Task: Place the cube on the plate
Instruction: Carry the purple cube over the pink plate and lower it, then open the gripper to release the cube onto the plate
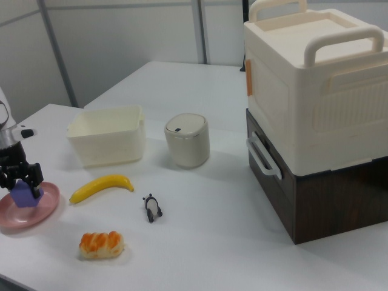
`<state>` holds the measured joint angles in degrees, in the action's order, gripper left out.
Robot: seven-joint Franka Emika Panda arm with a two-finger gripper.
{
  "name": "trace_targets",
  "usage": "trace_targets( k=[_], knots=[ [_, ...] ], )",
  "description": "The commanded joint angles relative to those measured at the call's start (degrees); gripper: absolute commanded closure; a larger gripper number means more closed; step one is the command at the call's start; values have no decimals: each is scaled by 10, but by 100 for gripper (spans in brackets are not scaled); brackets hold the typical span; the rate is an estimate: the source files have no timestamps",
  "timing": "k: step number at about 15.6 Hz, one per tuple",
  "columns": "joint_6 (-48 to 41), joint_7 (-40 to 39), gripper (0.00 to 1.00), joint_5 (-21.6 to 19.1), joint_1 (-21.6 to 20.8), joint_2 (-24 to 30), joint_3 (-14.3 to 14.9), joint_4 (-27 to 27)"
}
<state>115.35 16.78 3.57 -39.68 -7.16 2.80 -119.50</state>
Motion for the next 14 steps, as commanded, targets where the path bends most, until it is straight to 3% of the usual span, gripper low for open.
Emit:
trace_targets(
  k=[1,7,11,14],
  knots=[
    [-10,4,0,3,-11,-18,6,24],
    [-41,3,0,3,14,-19,10,72],
    [-88,3,0,4,64,-19,12,137],
    [-104,3,0,6,126,-15,13,176]
  ],
)
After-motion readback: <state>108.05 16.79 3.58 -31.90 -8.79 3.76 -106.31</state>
